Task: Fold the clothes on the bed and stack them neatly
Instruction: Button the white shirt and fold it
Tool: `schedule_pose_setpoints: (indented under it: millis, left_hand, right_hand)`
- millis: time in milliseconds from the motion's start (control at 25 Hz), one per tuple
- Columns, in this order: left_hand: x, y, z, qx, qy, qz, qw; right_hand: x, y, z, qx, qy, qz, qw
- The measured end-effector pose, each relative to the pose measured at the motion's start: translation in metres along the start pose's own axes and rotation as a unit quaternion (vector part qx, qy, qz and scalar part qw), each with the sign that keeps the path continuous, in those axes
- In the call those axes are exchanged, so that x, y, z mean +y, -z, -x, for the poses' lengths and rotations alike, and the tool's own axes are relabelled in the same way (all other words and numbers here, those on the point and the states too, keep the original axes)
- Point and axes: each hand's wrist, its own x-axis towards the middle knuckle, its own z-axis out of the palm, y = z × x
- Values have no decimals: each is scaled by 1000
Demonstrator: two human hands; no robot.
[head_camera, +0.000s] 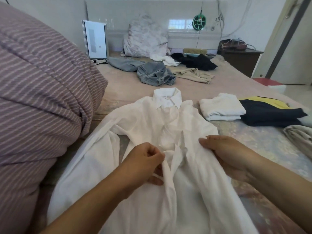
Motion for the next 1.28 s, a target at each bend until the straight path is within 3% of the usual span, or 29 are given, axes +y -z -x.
schedule_pose_setpoints:
  millis: [80, 200, 280, 360, 480, 600, 760, 800, 880, 1040, 1160, 1280]
  left_hand:
    - [-8, 3, -2, 51, -43, -103, 992]
    - [-14, 5, 3, 105, -182, -295, 932]
    - [-16, -3, 9, 86, -279, -345, 892]
    - [-16, -15, 15, 55, -316, -347, 881]
    - [-17, -26, 16, 64, -262, -407, 873]
    - [-18, -26, 9, 71, -189, -507, 838]
    - [-21, -26, 6, 101, -303, -527, 787]
    - [-20, -24, 5, 112, -330, -502, 792]
    - [-12, -15, 4, 110, -348, -408, 837]
    - [19, 10, -5, -6, -186, -170, 968]
    - [35, 15, -10, -64, -66, -41, 995]
    - [39, 14, -11, -76, -53, -72, 993]
  right_hand:
    - [2, 9, 2, -6, -28, -11, 1000]
    - [3, 17, 7, -23, -68, -23, 997]
    - [0, 16, 10, -28, -85, -40, 995]
    - [-4, 11, 13, -30, -75, -55, 995]
    - [-3, 9, 17, -7, 32, 125, 992]
    - [1, 3, 23, -20, 158, 298, 941]
    - [6, -1, 21, -32, 258, 361, 896]
    - [6, 0, 21, -22, 259, 365, 894]
    - [5, 0, 20, 5, 256, 366, 895]
    - [-4, -2, 20, 22, 219, 302, 928]
    - [-9, -4, 22, 8, 152, 210, 966]
    - [-7, -9, 23, -27, 84, 104, 991]
